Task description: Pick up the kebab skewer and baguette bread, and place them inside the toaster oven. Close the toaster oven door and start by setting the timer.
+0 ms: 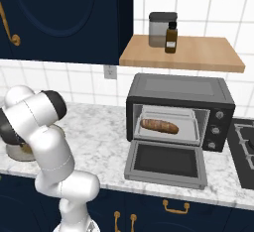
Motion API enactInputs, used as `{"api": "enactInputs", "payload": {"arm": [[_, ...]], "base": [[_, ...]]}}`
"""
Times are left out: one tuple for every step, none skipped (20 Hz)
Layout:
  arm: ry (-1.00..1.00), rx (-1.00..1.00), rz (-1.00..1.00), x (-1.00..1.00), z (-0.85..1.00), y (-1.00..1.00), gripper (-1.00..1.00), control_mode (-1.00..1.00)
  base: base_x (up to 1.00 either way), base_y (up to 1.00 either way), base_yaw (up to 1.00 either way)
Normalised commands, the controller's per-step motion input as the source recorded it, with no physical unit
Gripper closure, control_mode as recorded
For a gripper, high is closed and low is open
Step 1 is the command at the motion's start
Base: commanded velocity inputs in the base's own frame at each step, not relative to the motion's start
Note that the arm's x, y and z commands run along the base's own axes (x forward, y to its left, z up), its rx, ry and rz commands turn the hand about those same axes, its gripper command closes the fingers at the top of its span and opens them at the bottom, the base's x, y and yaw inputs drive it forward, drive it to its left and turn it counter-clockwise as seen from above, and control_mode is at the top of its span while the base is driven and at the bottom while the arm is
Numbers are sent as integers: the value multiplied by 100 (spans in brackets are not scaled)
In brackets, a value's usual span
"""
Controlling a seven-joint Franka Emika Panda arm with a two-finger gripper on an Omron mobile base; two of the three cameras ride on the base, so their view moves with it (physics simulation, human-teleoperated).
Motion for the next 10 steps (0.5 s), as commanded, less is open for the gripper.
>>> {"api": "enactInputs", "payload": {"arm": [[0,0,1,0,0,0,100,-100],[0,0,0,0,0,0,100,-100],[0,0,0,0,0,0,100,-100],[0,0,0,0,-1,0,100,-100],[0,0,0,0,-3,0,100,-100],[0,0,0,0,-9,0,100,-100],[1,0,0,0,-11,0,100,-100],[2,0,0,0,-17,0,100,-100],[1,0,0,0,-16,0,100,-100],[0,0,0,0,-10,0,100,-100]], "base": [[0,0,0],[0,0,0],[0,0,0],[0,0,0],[0,0,0],[0,0,0],[0,0,0],[0,0,0],[0,0,0],[0,0,0]]}}
